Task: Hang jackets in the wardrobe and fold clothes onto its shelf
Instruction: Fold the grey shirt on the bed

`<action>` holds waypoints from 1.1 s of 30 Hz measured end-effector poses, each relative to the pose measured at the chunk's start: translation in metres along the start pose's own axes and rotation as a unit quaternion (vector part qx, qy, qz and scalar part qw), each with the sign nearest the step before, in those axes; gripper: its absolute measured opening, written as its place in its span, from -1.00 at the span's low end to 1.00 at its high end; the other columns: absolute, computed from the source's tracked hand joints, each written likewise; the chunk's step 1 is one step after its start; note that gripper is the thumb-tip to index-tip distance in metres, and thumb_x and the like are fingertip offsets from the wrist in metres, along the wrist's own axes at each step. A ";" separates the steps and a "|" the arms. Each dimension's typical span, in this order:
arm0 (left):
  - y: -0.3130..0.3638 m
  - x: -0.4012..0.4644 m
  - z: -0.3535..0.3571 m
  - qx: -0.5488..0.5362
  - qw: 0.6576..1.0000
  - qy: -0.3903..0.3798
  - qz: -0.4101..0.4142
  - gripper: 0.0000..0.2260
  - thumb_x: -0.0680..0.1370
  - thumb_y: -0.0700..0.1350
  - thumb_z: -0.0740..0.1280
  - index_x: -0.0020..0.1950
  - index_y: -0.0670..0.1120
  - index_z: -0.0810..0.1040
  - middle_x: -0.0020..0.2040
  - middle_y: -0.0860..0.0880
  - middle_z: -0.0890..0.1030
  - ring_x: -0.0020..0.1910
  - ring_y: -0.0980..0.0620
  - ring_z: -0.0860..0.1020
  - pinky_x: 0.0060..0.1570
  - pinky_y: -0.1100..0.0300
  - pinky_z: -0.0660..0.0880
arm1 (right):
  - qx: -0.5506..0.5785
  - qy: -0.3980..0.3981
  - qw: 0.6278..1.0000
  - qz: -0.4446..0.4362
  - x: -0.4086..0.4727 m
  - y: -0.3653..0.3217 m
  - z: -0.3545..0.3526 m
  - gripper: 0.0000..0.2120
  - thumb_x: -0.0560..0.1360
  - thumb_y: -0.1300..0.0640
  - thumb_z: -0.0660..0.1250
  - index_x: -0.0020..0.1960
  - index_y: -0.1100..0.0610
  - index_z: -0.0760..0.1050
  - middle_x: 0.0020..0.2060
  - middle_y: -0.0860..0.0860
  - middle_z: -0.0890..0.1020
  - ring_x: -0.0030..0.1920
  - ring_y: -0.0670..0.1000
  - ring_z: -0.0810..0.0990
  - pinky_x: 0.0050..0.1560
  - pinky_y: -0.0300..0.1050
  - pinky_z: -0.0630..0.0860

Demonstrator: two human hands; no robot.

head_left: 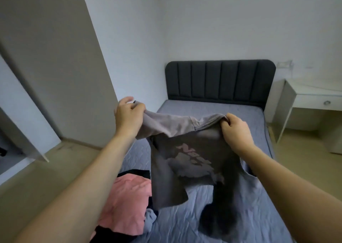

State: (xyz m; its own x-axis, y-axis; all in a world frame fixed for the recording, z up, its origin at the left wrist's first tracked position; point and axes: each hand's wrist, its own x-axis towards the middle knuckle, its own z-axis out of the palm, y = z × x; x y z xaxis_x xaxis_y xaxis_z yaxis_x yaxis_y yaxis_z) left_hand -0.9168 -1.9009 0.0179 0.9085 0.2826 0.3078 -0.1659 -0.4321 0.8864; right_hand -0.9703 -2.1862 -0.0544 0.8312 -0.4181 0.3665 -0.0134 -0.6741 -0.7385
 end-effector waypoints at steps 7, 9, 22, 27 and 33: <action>-0.025 -0.030 0.019 0.137 0.815 -0.504 -0.250 -0.89 0.35 -0.22 0.37 -0.38 -0.15 0.62 -0.32 -0.17 0.60 -0.33 -0.11 0.58 -0.17 0.11 0.49 | -0.444 -0.399 0.802 0.032 0.009 0.015 -0.014 -0.58 0.58 -0.09 0.15 0.24 0.17 0.51 0.24 0.15 0.55 0.17 0.18 0.52 0.13 -0.06 0.40; -0.043 -0.038 0.032 0.119 0.743 -0.595 -0.281 -0.91 0.31 -0.20 0.37 -0.34 -0.18 0.67 -0.31 -0.15 0.65 -0.32 -0.07 0.63 -0.17 0.17 0.55 | -0.530 -0.487 0.693 0.030 0.014 0.019 -0.011 -0.59 0.54 -0.16 0.19 0.12 0.14 0.56 0.18 0.10 0.56 0.11 0.16 0.53 0.18 -0.05 0.39; -0.355 -0.052 0.220 0.097 0.819 -0.322 -0.465 -0.78 0.53 -0.05 0.25 -0.13 -0.19 0.55 -0.31 -0.15 0.65 -0.34 -0.11 0.61 -0.27 0.16 0.44 | -0.360 -0.263 0.895 0.011 0.005 0.273 0.232 -0.70 0.59 0.02 0.16 0.23 0.13 0.46 0.21 0.16 0.50 0.21 0.23 0.49 0.06 0.02 0.42; -0.533 -0.116 0.339 0.288 0.918 -0.168 -0.216 -0.46 0.54 0.08 0.25 0.43 -0.14 0.26 0.41 -0.24 0.27 0.39 -0.29 0.27 0.33 -0.09 0.28 | -0.282 -0.292 0.913 0.052 -0.076 0.454 0.347 -0.34 0.53 -0.22 0.18 0.53 -0.02 0.06 0.47 0.11 0.16 0.44 0.22 0.20 0.39 0.17 0.16; -0.701 -0.232 0.462 0.404 0.818 -0.407 -0.048 -0.32 0.52 0.28 0.13 0.56 0.11 -0.02 0.59 -0.01 -0.10 0.56 -0.12 -0.12 0.43 -0.32 -0.13 | -0.331 -0.277 0.883 0.187 -0.176 0.651 0.382 -0.33 0.58 -0.29 -0.04 0.57 0.01 -0.09 0.54 0.09 0.11 0.52 0.16 0.11 0.49 0.21 -0.05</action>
State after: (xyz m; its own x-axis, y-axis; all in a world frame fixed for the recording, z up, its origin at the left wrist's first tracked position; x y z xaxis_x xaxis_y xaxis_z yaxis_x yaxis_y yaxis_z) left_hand -0.8335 -2.0593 -0.8345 0.9116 -0.1728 -0.3729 -0.0700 -0.9593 0.2734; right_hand -0.9128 -2.3188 -0.8164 0.8419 -0.4482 -0.3006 -0.5132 -0.8370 -0.1896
